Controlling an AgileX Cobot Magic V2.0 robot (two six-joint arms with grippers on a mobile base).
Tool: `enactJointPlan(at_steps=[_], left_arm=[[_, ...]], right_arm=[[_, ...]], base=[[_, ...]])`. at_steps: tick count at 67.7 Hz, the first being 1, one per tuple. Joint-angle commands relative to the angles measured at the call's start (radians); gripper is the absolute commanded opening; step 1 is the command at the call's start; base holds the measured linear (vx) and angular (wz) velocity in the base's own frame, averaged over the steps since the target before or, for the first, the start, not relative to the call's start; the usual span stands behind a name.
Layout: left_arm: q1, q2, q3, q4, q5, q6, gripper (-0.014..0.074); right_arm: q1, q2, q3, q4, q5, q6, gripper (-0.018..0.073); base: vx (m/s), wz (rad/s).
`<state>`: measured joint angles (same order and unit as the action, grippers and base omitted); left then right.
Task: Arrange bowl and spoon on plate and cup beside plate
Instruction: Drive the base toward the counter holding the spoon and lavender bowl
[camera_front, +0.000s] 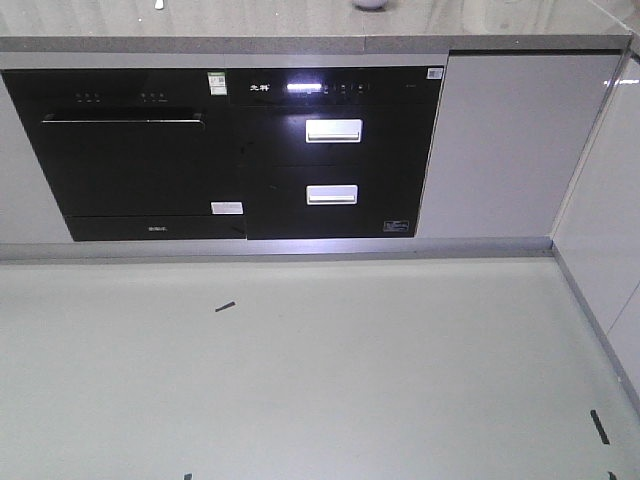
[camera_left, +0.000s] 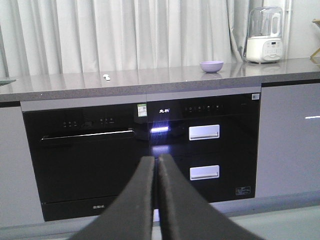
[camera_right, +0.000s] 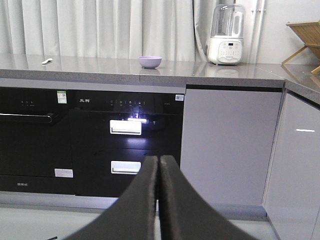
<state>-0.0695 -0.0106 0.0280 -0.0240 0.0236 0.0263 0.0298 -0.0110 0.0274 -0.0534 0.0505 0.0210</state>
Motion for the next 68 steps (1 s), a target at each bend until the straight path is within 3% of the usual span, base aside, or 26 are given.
enactJointPlan(at_steps=[1,68], left_arm=[[0.001,-0.007,-0.025,-0.004,-0.070,-0.008,-0.0008],[0.001,-0.007,-0.025,-0.004,-0.070,-0.008,-0.0008]], right_arm=[[-0.005,-0.014,0.004,-0.010,-0.075,0.000,-0.0001],[-0.005,-0.014,0.004,-0.010,-0.075,0.000,-0.0001]], base=[[0.20,-0.01],[0.21,-0.03]])
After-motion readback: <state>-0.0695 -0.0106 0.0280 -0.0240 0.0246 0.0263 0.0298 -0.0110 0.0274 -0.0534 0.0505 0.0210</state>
